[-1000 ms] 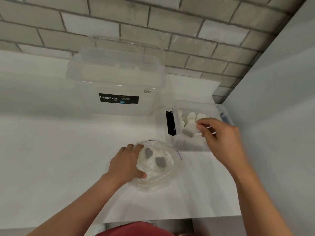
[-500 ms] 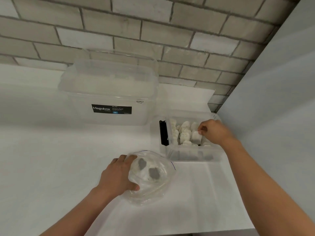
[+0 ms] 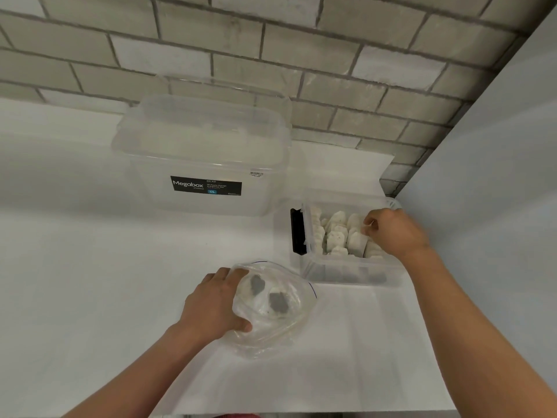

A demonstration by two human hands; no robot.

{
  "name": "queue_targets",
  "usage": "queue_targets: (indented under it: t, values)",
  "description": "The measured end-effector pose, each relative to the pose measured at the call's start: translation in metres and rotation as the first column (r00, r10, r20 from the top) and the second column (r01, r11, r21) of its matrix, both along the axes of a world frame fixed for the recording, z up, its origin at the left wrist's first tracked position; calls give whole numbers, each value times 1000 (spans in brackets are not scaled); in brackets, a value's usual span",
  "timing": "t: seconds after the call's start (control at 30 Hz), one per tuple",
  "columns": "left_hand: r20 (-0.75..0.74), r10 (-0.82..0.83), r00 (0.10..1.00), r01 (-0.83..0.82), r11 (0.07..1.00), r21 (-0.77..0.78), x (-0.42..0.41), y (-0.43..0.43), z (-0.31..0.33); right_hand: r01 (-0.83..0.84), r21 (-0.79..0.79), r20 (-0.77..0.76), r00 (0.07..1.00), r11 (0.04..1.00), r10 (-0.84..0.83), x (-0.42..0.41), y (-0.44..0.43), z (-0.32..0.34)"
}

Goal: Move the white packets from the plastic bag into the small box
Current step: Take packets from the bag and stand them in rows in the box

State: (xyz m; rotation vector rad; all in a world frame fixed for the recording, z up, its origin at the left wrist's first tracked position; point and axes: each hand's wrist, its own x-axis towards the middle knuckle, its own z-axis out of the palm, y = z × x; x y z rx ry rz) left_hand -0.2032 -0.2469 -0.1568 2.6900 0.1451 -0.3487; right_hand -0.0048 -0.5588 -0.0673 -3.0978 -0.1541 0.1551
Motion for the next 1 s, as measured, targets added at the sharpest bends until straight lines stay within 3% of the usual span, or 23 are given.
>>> queue_targets:
  t: [0.17, 0.27, 0.37, 0.43, 0.53, 0.63, 1.0]
  values:
    - [-4, 0, 1000, 0, 1000, 4, 0, 0, 0, -7, 385, 234, 968, 923, -90, -55, 6, 28]
    - [1, -6, 1000, 6, 1000, 11, 0, 0, 0, -92, 644, 225, 972, 759, -73, -116, 39, 35]
    - [7, -5, 1000, 5, 1000, 14, 1, 0, 0, -173, 747, 179, 982, 642, 56, -167, 80, 20]
    - [11, -6, 1000, 6, 1000, 18, 1, 0, 0, -193, 730, 112, 980, 656, 164, -185, 103, -5]
    - [25, -19, 1000, 18, 1000, 22, 0, 0, -1, -281, 550, 65, 953, 786, 296, -187, 125, -51]
    - [43, -21, 999, 20, 1000, 19, -1, 2, -3, -308, 418, 5, 942, 854, 337, -177, 141, -76]
    - [54, -4, 999, 6, 999, -43, -2, 6, -5, -329, 286, -25, 936, 900, 350, -165, 173, -86]
